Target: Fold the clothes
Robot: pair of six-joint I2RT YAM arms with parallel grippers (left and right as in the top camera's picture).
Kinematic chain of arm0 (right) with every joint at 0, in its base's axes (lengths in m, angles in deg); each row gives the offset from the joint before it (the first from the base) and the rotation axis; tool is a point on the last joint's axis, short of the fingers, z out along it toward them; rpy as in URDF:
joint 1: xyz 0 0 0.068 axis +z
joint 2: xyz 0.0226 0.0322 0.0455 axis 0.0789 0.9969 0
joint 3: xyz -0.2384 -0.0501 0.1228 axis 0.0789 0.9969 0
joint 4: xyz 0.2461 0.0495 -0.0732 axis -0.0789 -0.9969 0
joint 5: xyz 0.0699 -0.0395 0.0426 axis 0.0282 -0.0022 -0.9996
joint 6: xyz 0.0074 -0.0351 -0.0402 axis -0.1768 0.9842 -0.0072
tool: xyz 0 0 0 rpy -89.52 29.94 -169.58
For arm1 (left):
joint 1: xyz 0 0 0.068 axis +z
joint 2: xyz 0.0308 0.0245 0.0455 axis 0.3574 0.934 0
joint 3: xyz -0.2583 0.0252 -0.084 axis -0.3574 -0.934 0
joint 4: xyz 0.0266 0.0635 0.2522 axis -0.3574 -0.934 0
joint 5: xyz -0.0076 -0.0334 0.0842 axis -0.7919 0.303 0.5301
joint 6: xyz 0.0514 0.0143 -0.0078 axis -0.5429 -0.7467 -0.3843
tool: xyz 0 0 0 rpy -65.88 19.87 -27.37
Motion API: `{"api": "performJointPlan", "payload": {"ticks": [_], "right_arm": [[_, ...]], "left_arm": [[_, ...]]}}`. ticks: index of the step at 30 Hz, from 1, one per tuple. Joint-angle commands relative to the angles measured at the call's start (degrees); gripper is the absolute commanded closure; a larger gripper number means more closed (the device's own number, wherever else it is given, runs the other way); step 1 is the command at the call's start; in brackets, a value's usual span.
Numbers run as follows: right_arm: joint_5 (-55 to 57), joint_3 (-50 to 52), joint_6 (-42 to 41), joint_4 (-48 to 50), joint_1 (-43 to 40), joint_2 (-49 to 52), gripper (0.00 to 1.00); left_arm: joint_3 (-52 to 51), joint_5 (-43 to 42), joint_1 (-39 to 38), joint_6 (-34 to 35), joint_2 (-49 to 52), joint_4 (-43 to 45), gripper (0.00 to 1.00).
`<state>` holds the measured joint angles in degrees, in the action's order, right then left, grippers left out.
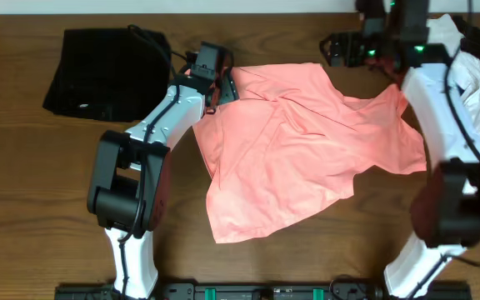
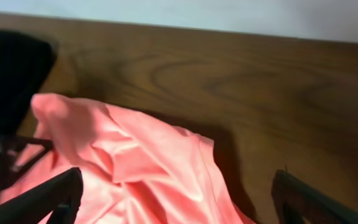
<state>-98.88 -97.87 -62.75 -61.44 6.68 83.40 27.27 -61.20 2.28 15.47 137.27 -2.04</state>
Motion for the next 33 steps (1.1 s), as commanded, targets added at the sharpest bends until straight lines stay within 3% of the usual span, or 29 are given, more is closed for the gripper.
{"api": "performJointPlan", "payload": {"ticks": [1,9,18,33], "right_arm": [[-0.4,0.7,1.7,2.4,1.0,4.5,0.09],[-3.8,0.7,3.6,8.0,2.1,10.8,0.17],[-3.4,0.8,3.6,8.5,2.2,14.5,0.21],[-3.8,1.0,3.6,8.0,2.6,15.6,0.40]], "left_arm": [[0.2,0.9,0.1,0.3,0.0,1.8,0.22],[0.2,6.9,0.6,-0.8,0.4,3.5,0.22],[0.2,6.8,3.1,-1.0,3.5,5.7,0.22],[0.2,6.1,5.2,-1.4,5.7,14.4,0.22]]}}
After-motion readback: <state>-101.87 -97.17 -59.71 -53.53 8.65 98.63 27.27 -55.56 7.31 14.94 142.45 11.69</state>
